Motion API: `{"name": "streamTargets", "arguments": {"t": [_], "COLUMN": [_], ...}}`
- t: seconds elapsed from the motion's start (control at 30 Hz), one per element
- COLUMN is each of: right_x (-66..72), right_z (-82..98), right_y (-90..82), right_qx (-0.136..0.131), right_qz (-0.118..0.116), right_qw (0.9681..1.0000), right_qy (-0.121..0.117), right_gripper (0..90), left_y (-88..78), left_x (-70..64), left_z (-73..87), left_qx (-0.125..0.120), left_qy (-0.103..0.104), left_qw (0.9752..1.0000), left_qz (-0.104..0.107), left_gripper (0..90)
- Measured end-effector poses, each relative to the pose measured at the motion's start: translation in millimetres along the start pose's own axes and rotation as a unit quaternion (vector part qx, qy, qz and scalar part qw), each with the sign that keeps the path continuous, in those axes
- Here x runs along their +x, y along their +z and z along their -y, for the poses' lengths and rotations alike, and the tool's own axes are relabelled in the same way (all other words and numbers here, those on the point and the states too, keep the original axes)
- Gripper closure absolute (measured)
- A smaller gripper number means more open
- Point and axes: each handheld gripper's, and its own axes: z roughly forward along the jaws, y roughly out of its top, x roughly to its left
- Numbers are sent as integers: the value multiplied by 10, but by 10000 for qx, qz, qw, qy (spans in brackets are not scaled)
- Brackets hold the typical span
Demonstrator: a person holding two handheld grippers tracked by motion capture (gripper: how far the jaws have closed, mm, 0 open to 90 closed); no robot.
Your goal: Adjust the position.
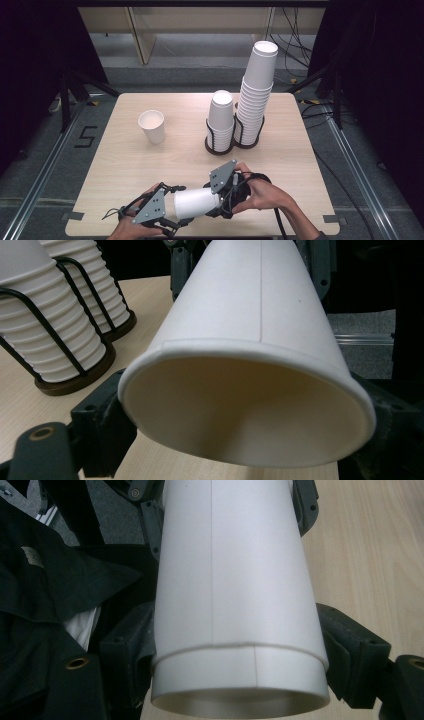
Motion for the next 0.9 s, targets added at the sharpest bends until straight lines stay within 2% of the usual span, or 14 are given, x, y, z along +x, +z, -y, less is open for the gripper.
{"name": "streamTargets", "arguments": {"t": [0.03, 0.1, 0.13, 0.2, 0.23, 0.4, 0.47, 0.53, 0.57, 0.6, 0.63, 0.67, 0.83, 0.9], "right_x": [4, -5, -2, 30, 10, 119, 156, 155, 169, 223, 213, 233, 259, 257], "right_z": [0, 6, 5, -9, -22, -121, -152, -163, -170, -173, -177, -180, -174, -167], "right_y": [-5, 24, 30, 15, 30, 45, 80, 113, 147, 165, 184, 193, 272, 268], "right_qx": [60, 34, 91, 302, 317, 525, 666, 867, 947, 1078, 1066, 1123, 1365, 1369], "right_qz": [131, 32, 89, 397, 469, 691, 751, 920, 931, 942, 930, 949, 904, 866], "right_qw": [9999, 10000, 9999, 9985, 9984, 9962, 9949, 9914, 9904, 9897, 9897, 9891, 9863, 9863], "right_qy": [6, 32, 52, 226, -5, -30, -139, -335, -372, -98, -212, -126, -222, -321], "right_gripper": [252, 240, 229, 191, 186, 184, 187, 185, 185, 188, 190, 189, 242, 245], "left_y": [-2, 4, 8, 10, 9, 30, 34, 39, 31, 29, 25, 30, 35, 45], "left_x": [4, 2, 0, -2, -3, -32, -49, -64, -71, -74, -77, -81, -107, -125], "left_z": [-3, -7, -10, -28, -40, -93, -109, -134, -155, -163, -175, -182, -189, -181], "left_qx": [70, 173, 222, 361, 434, 712, 815, 862, 901, 903, 933, 883, 1029, 918], "left_qy": [5, -70, -92, -104, -108, -153, -148, -174, -178, -149, -153, -141, 2, 18], "left_qw": [10000, 9998, 9997, 9993, 9990, 9973, 9965, 9960, 9957, 9957, 9955, 9959, 9947, 9958], "left_qz": [-1, -26, -43, -60, -64, -99, -135, -141, -139, -135, -111, -119, -38, -70], "left_gripper": [139, 141, 142, 142, 143, 145, 146, 146, 147, 147, 147, 147, 147, 142]}}
